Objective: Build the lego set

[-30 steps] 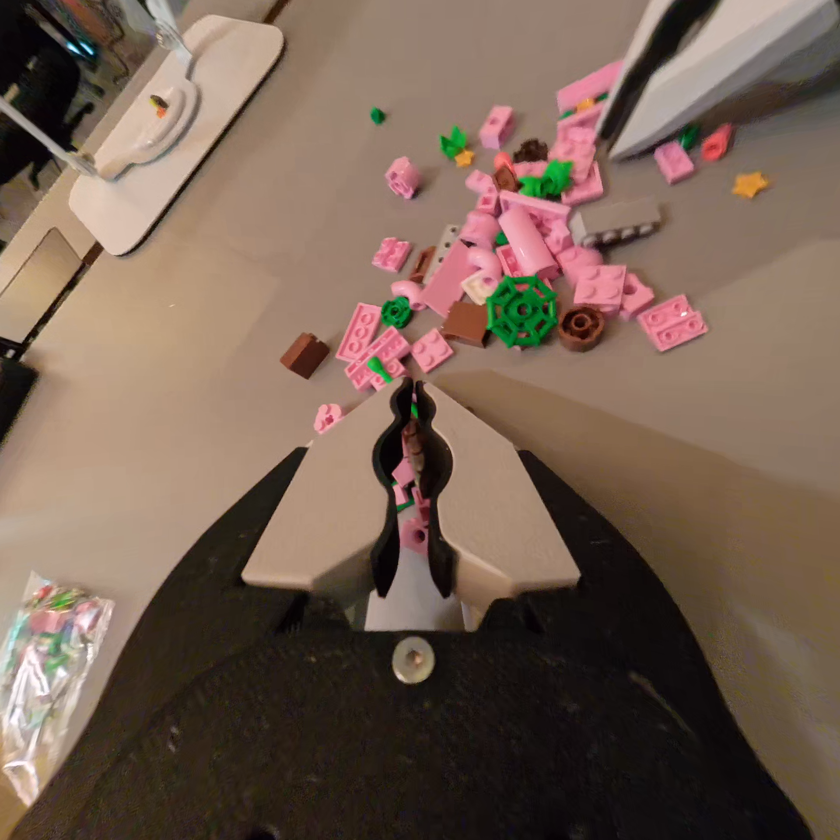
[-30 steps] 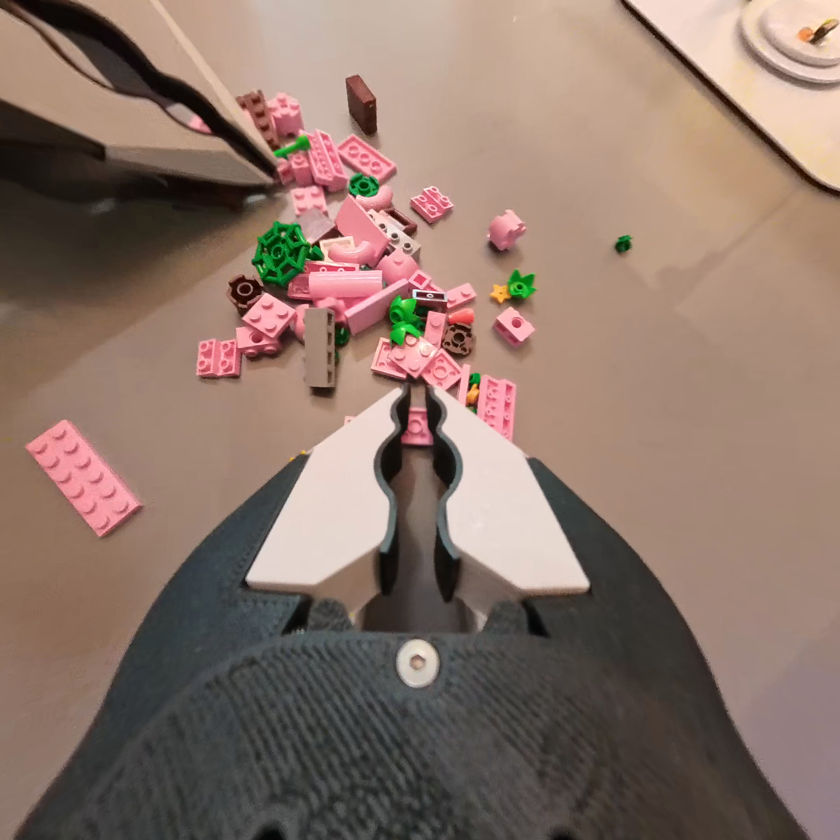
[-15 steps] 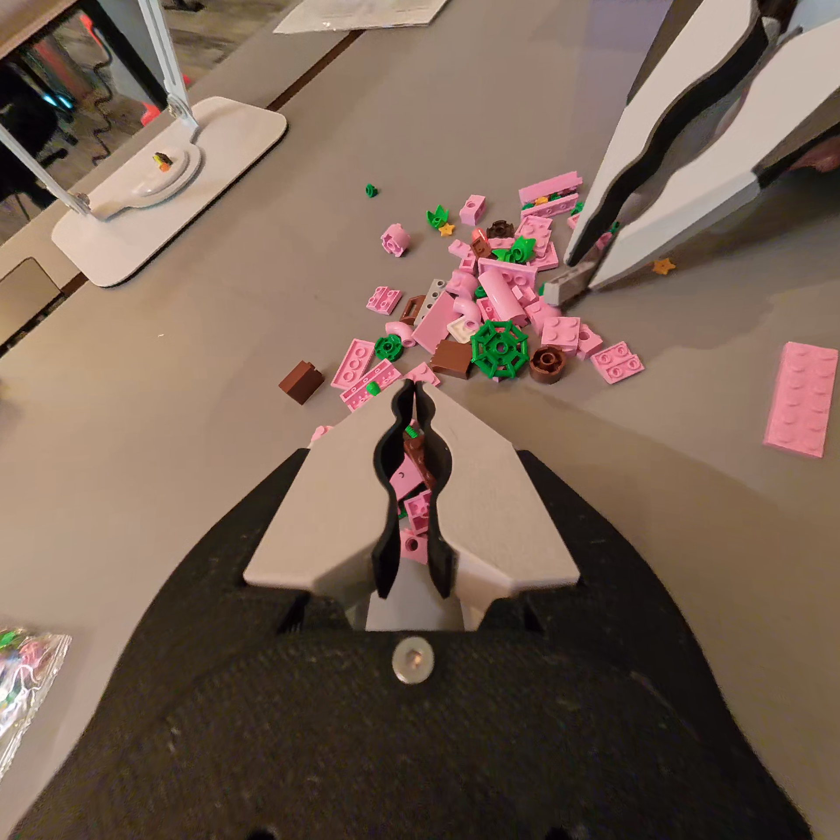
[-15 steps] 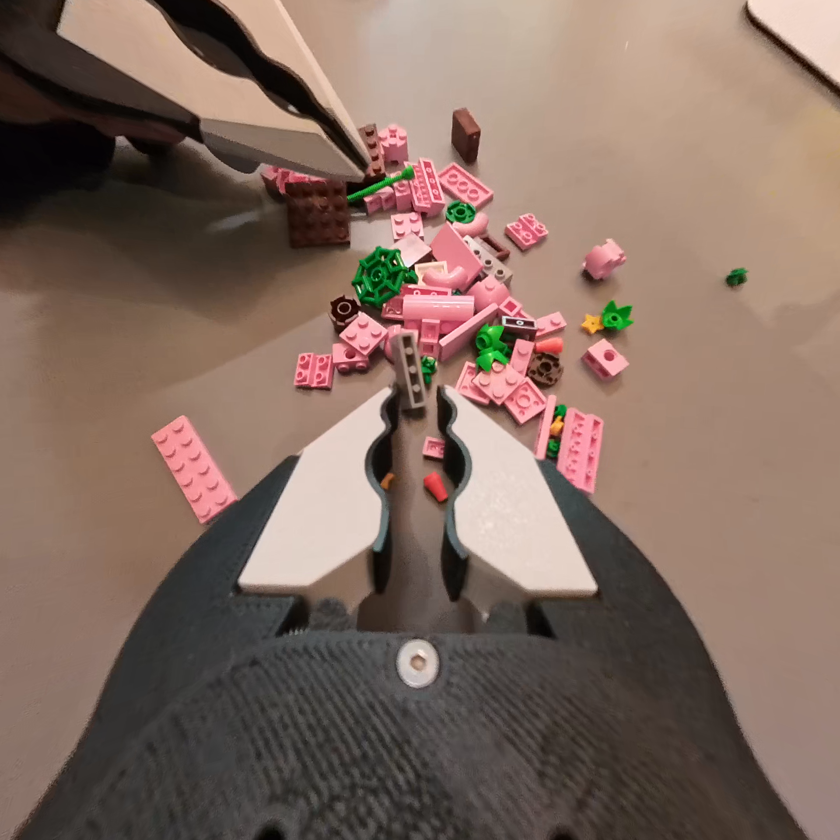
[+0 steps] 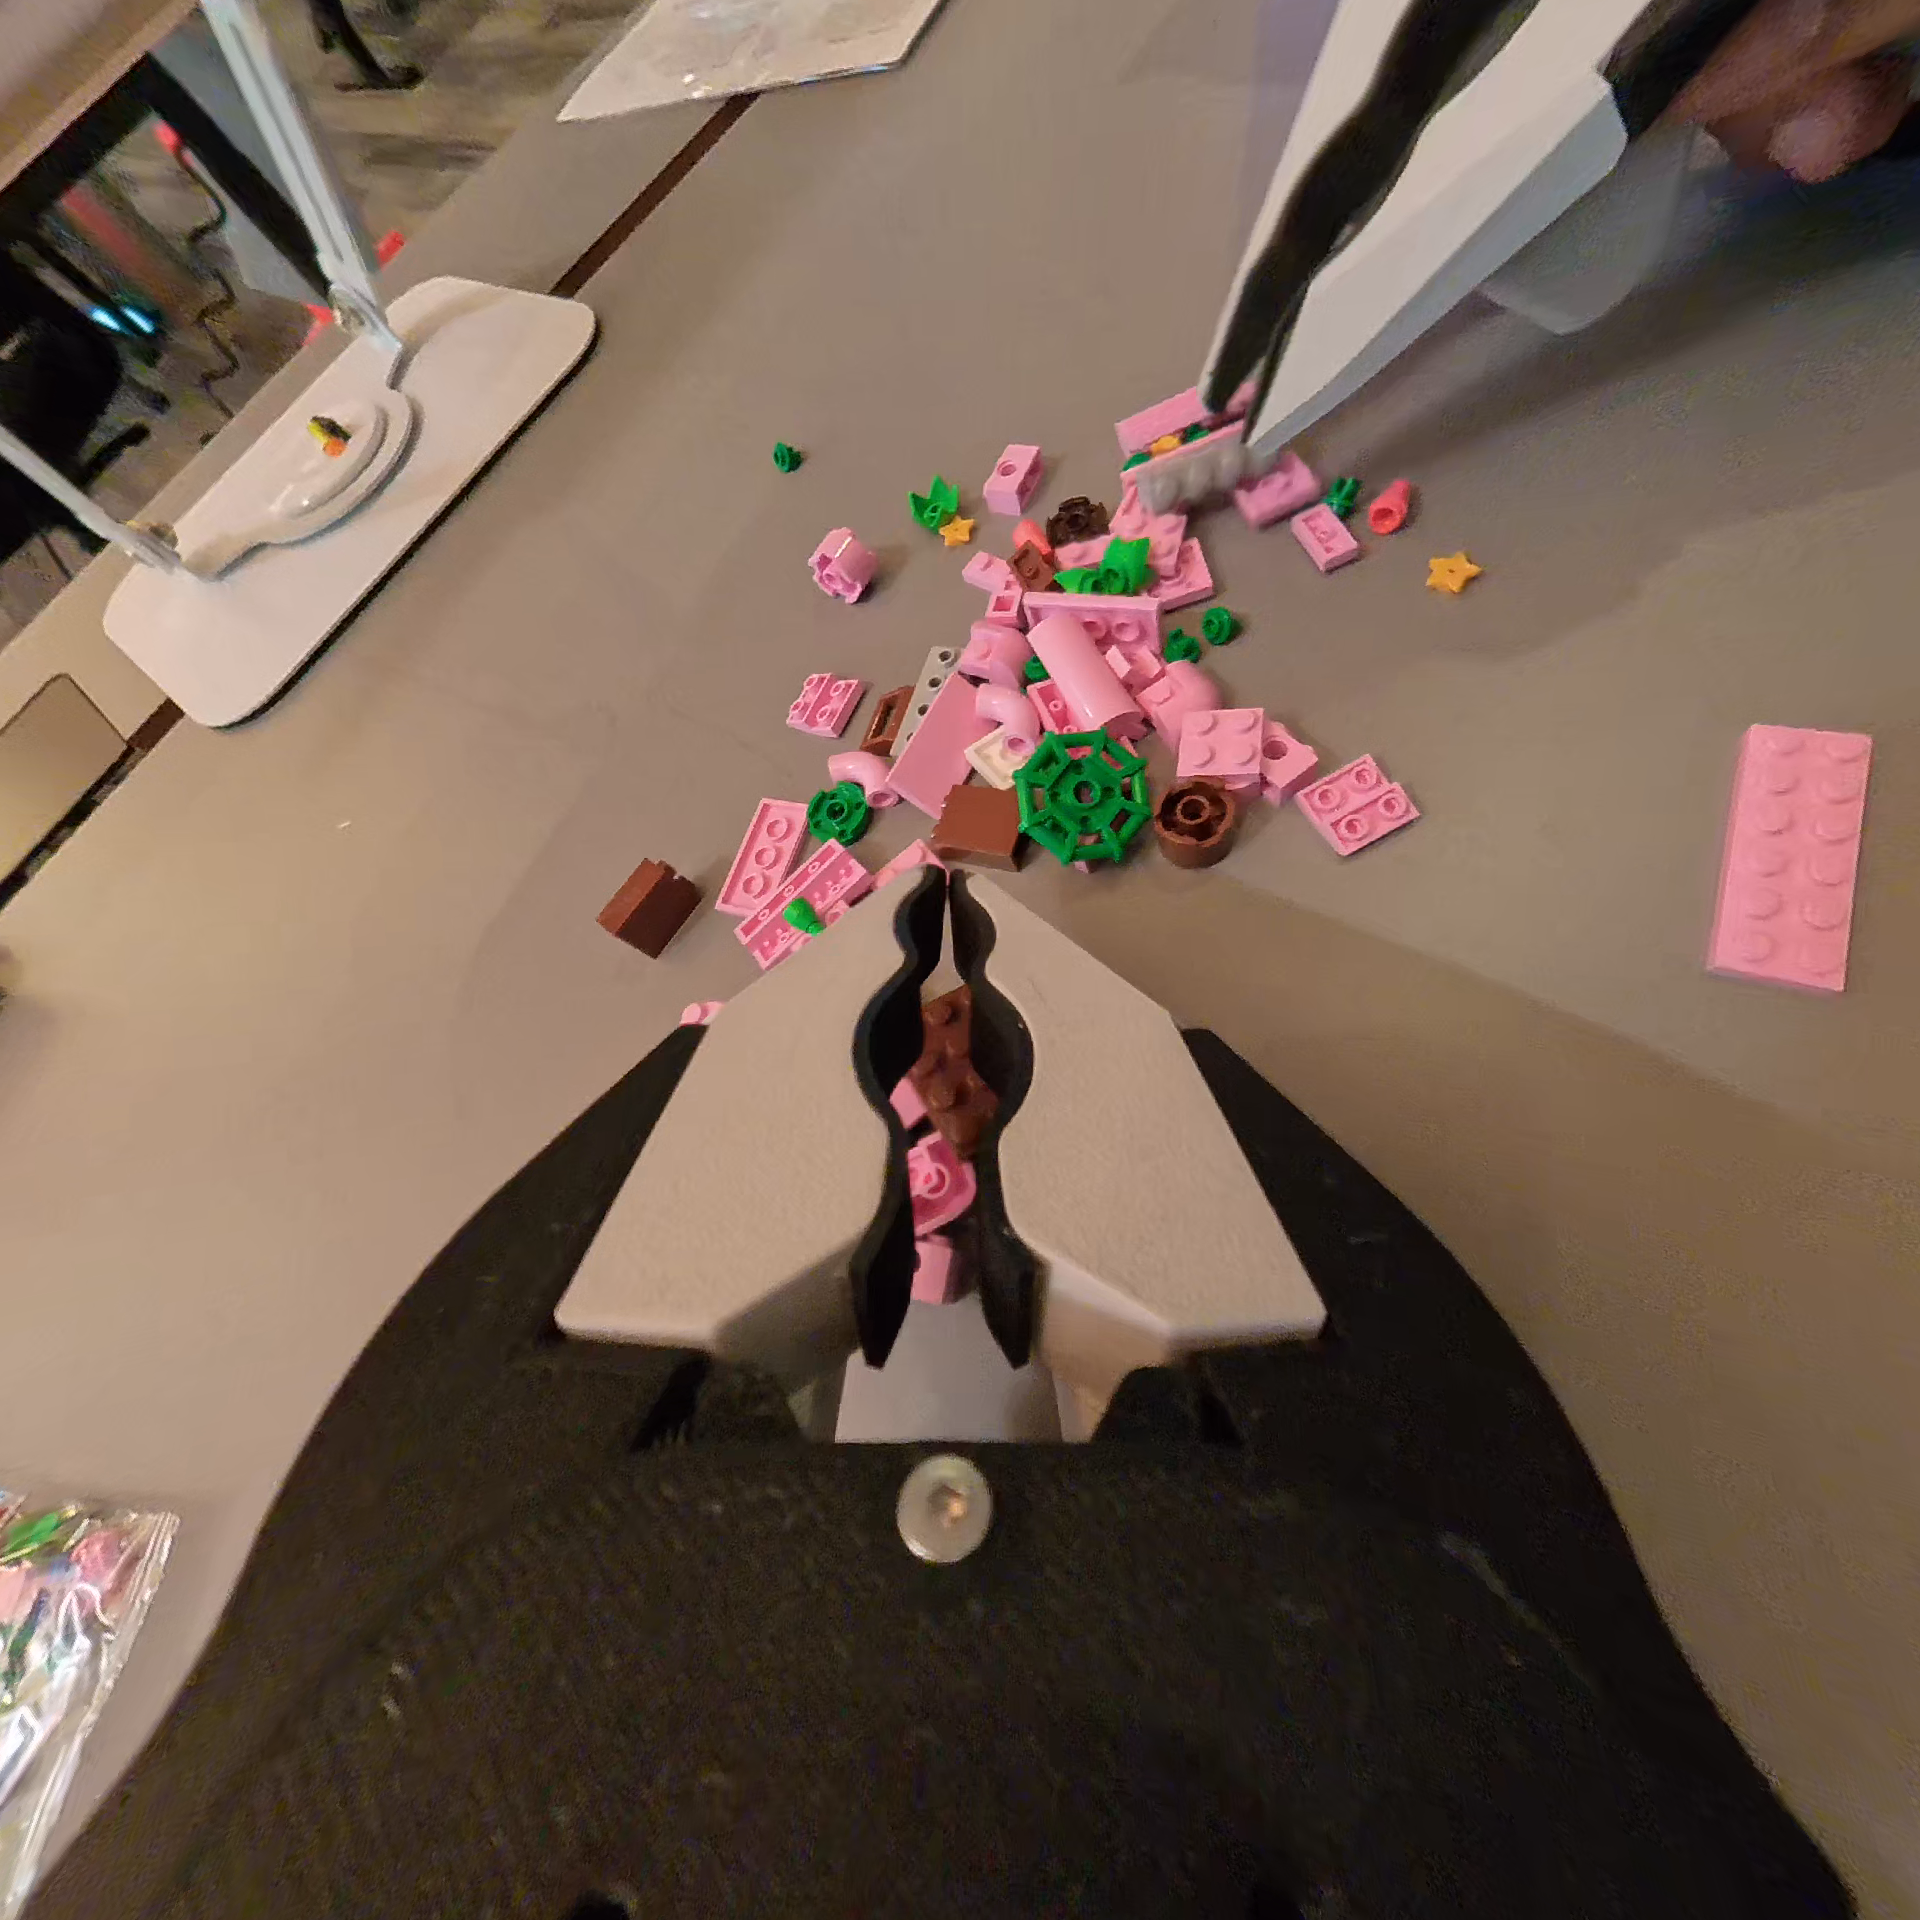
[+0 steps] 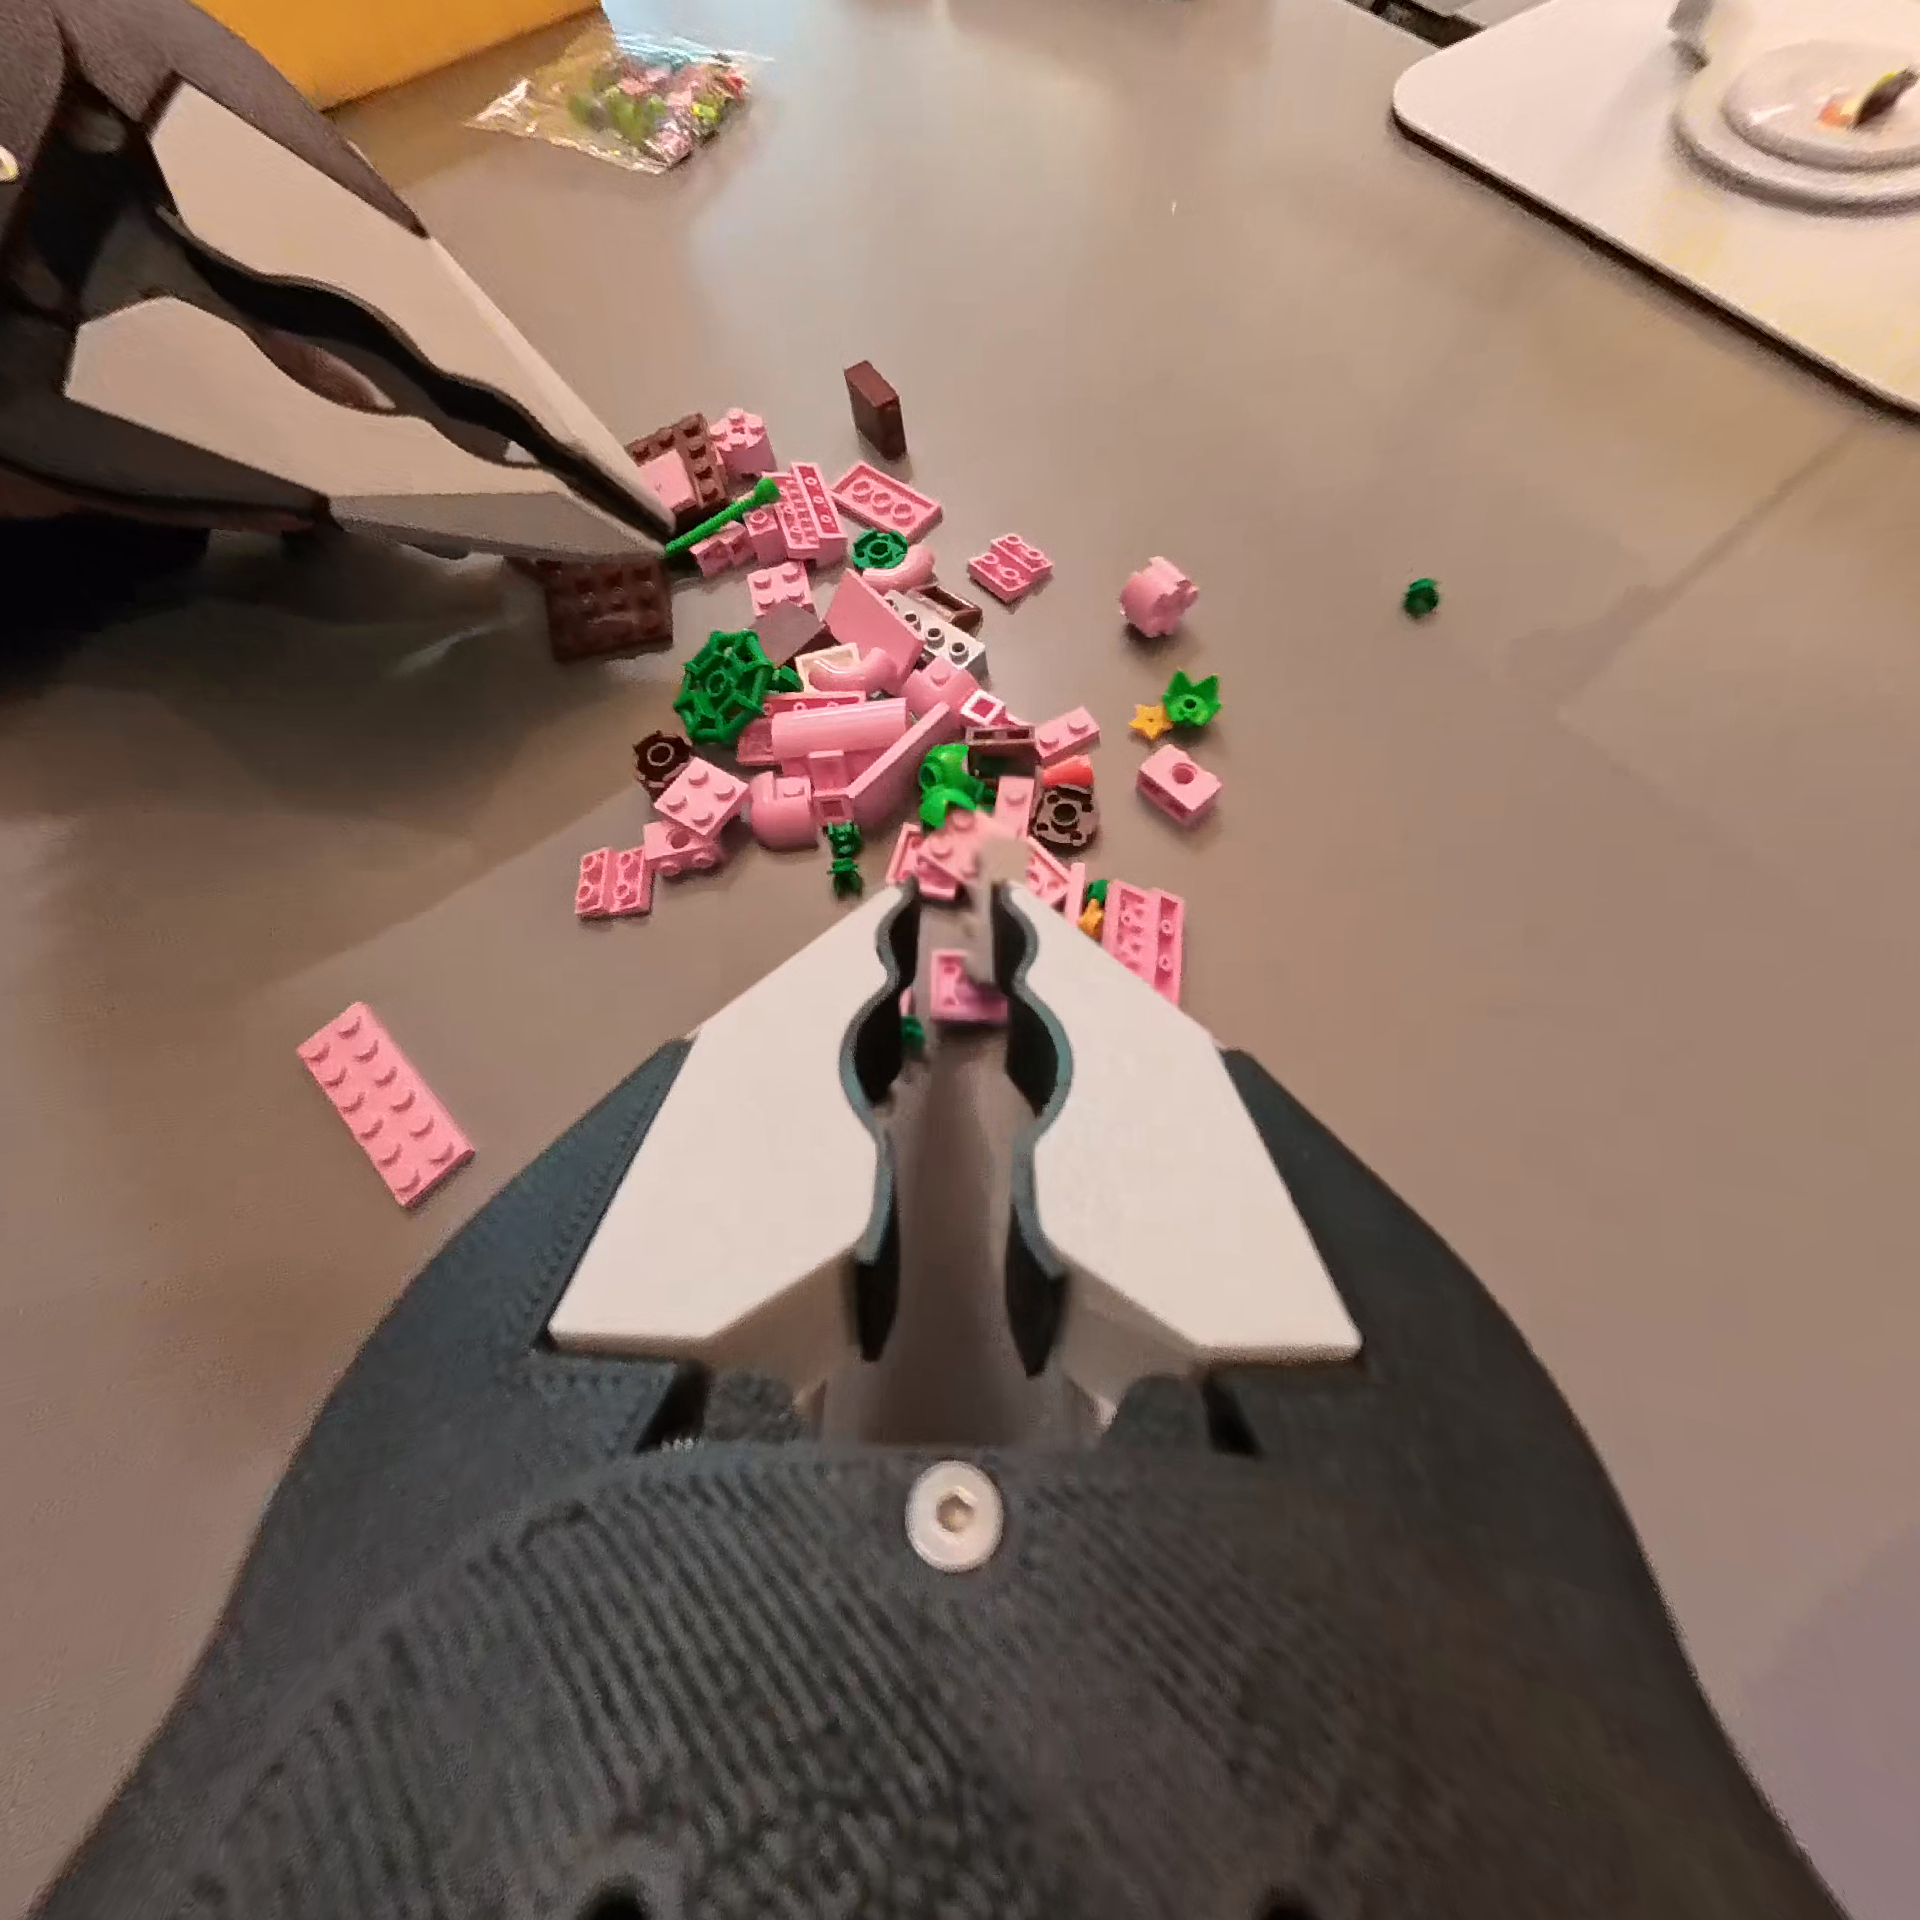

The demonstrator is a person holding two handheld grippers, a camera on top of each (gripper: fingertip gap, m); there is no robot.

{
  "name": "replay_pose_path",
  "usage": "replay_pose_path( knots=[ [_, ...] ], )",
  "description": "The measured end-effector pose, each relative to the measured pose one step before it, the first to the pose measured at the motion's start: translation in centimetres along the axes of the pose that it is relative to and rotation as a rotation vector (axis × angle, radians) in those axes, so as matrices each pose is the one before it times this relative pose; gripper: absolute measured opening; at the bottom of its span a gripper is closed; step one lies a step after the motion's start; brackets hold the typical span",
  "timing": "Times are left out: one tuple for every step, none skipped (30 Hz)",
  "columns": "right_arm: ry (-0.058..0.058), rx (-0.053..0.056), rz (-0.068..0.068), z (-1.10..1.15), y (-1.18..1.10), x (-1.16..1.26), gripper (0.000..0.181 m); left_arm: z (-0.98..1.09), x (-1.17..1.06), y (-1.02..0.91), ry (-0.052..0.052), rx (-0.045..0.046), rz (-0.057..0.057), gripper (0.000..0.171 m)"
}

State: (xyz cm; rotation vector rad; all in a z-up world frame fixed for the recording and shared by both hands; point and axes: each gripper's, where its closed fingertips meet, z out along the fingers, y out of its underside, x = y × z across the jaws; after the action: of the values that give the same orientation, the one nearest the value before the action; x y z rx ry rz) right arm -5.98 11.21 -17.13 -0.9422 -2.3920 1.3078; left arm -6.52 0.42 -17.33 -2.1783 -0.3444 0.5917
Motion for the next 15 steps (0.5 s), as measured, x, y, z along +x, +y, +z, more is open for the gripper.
replay_pose_path(
  knots=[
    [0.0015, 0.0100, -0.0277, 0.042, -0.255, -0.319, 0.015, 0.035, 0.111, 0.015, -0.0017, -0.00231, 0.0122, 0.000],
    [-0.0139, 0.0133, -0.0358, 0.051, -0.353, -0.655, 0.016, 0.044, -0.018, 0.052, -0.0078, -0.00505, 0.0059, 0.000],
    [-0.0254, 0.0149, -0.0362, 0.124, -0.368, -0.903, 0.015, 0.065, -0.099, 0.068, -0.0096, -0.00609, 0.0015, 0.000],
    [-0.0301, 0.0091, -0.0284, 0.240, -0.257, -0.962, 0.014, 0.055, -0.029, 0.070, -0.0031, -0.00553, -0.0002, 0.000],
    [-0.0369, -0.0044, -0.0179, 0.387, -0.036, -0.996, 0.013, 0.036, -0.001, 0.032, 0.0002, -0.00314, -0.0010, 0.000],
    [-0.0283, -0.0197, -0.0052, 0.501, 0.211, -0.761, 0.013, 0.002, -0.020, 0.001, -0.0008, 0.00038, -0.0006, 0.000],
    [-0.0182, -0.0255, 0.0006, 0.534, 0.338, -0.503, 0.014, -0.019, -0.038, -0.018, -0.0019, 0.00154, -0.0013, 0.000],
    [-0.0125, -0.0255, 0.0011, 0.503, 0.342, -0.345, 0.016, -0.007, -0.015, -0.006, -0.0003, 0.00078, -0.0014, 0.000],
    [0.0015, -0.0259, 0.0022, 0.380, 0.339, -0.052, 0.016, 0.000, 0.005, 0.001, 0.0002, -0.00005, -0.0003, 0.000],
    [0.0121, -0.0231, 0.0033, 0.262, 0.272, 0.171, 0.018, -0.003, -0.006, 0.006, -0.0002, -0.00040, 0.0004, 0.000],
    [-0.0056, -0.0105, 0.0049, 0.141, 0.112, -0.054, 0.020, 0.013, -0.012, 0.006, -0.0017, -0.00076, 0.0001, 0.000],
    [-0.0105, -0.0001, 0.0108, 0.060, -0.044, -0.126, 0.021, 0.010, -0.025, 0.014, -0.0017, -0.00096, 0.0000, 0.000],
    [-0.0093, 0.0037, 0.0113, 0.042, -0.101, -0.109, 0.021, 0.015, -0.001, 0.011, -0.0003, -0.00119, 0.0001, 0.000],
    [-0.0091, 0.0018, 0.0077, 0.039, -0.068, -0.117, 0.022, 0.008, 0.000, 0.020, 0.0000, -0.00136, -0.0002, 0.000],
    [-0.0042, -0.0019, 0.0050, 0.064, -0.014, -0.059, 0.022, 0.017, -0.011, 0.008, -0.0009, -0.00098, 0.0003, 0.000]
  ],
)
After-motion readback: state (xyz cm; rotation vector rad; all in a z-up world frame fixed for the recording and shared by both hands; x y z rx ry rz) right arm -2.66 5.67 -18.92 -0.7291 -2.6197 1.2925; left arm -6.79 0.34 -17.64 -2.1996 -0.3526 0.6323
